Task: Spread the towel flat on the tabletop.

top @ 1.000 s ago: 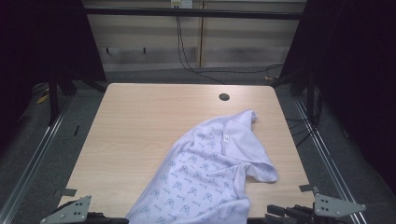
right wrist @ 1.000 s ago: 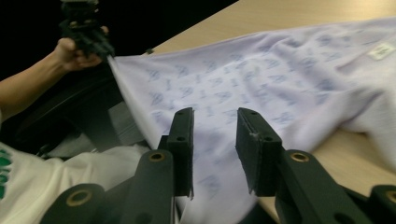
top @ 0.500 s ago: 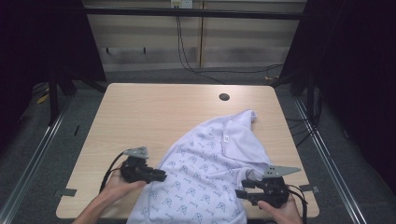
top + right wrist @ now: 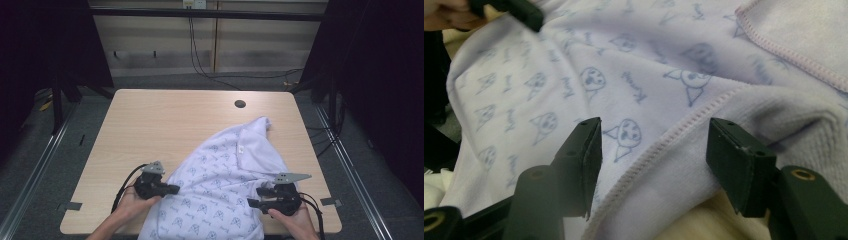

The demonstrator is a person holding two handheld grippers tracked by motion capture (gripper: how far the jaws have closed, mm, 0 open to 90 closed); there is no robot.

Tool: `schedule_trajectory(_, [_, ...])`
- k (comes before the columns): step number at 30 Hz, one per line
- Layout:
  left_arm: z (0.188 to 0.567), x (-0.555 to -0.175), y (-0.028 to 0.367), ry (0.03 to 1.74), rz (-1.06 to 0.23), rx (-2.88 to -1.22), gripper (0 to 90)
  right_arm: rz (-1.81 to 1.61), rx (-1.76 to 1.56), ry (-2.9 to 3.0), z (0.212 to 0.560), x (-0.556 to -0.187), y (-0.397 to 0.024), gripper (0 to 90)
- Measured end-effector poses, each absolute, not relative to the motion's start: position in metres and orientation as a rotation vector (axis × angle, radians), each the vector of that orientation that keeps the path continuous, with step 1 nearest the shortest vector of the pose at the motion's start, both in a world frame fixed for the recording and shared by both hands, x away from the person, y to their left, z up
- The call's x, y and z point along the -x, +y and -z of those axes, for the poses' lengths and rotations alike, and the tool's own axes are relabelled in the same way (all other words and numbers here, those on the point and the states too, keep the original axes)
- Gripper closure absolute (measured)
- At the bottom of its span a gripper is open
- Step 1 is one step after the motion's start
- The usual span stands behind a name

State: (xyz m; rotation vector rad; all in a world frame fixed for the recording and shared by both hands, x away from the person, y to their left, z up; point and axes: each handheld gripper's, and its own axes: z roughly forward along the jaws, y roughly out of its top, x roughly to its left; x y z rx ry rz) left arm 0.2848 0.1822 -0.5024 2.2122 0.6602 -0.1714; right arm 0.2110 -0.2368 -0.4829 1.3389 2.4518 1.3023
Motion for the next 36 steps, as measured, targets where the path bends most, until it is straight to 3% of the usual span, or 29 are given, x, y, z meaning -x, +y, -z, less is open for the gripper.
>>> schedule_trajectory(4, [0.5, -0.243, 0.198, 0.588, 0.29, -2.249, 90.0, -1.298, -1.32, 2.459, 0.482, -0.212, -0.228, 40.0])
schedule_trajectory(7, [0.495, -0.216, 0.194, 0.437, 0.335, -2.329, 87.6, -1.366, -1.316, 2.412, 0.472, -0.209, -0.231, 44.6])
schedule_trajectory(9, [0.493, -0.218, 0.192, 0.436, 0.35, -2.285, 84.5, -1.383, -1.308, 2.4, 0.47, -0.209, -0.232, 45.8])
schedule_trajectory(12, [0.487, -0.238, 0.19, 0.493, 0.325, -2.177, 80.4, -1.413, -1.289, 2.373, 0.467, -0.214, -0.232, 51.1])
schedule_trajectory(15, [0.483, -0.276, 0.182, 0.602, 0.207, -2.118, 79.0, -1.351, -1.241, 2.4, 0.47, -0.23, -0.224, 52.4])
schedule_trajectory(17, [0.488, -0.313, 0.169, 0.701, 0.118, -2.108, 72.6, -1.308, -1.256, 2.421, 0.478, -0.251, -0.219, 49.3])
schedule_trajectory(21, [0.496, -0.344, 0.151, 0.74, 0.069, -2.123, 64.9, -1.213, -1.251, 2.463, 0.488, -0.261, -0.215, 44.4])
schedule_trajectory(25, [0.504, -0.346, 0.145, 0.733, 0.016, -2.164, 68.1, -1.192, -1.26, 2.473, 0.491, -0.258, -0.217, 44.2])
schedule_trajectory(26, [0.504, -0.343, 0.144, 0.73, -0.016, -2.174, 80.2, -1.169, -1.257, 2.479, 0.492, -0.256, -0.221, 46.6])
schedule_trajectory(27, [0.503, -0.342, 0.145, 0.723, -0.023, -2.201, 80.2, -1.169, -1.257, 2.479, 0.492, -0.256, -0.221, 46.6])
schedule_trajectory(28, [0.5, -0.338, 0.145, 0.707, -0.052, -2.236, 85.7, -1.161, -1.265, 2.48, 0.492, -0.255, -0.222, 49.0])
schedule_trajectory(29, [0.499, -0.333, 0.15, 0.712, -0.044, -2.244, 89.0, -1.136, -1.252, 2.496, 0.493, -0.251, -0.224, 58.1])
schedule_trajectory(34, [0.499, -0.314, 0.17, 0.741, -0.025, -2.236, 89.7, -1.237, -1.251, 2.456, 0.481, -0.237, -0.233, 73.7])
schedule_trajectory(36, [0.499, -0.31, 0.176, 0.755, -0.017, -2.227, 89.8, -1.245, -1.25, 2.457, 0.479, -0.234, -0.235, 74.2])
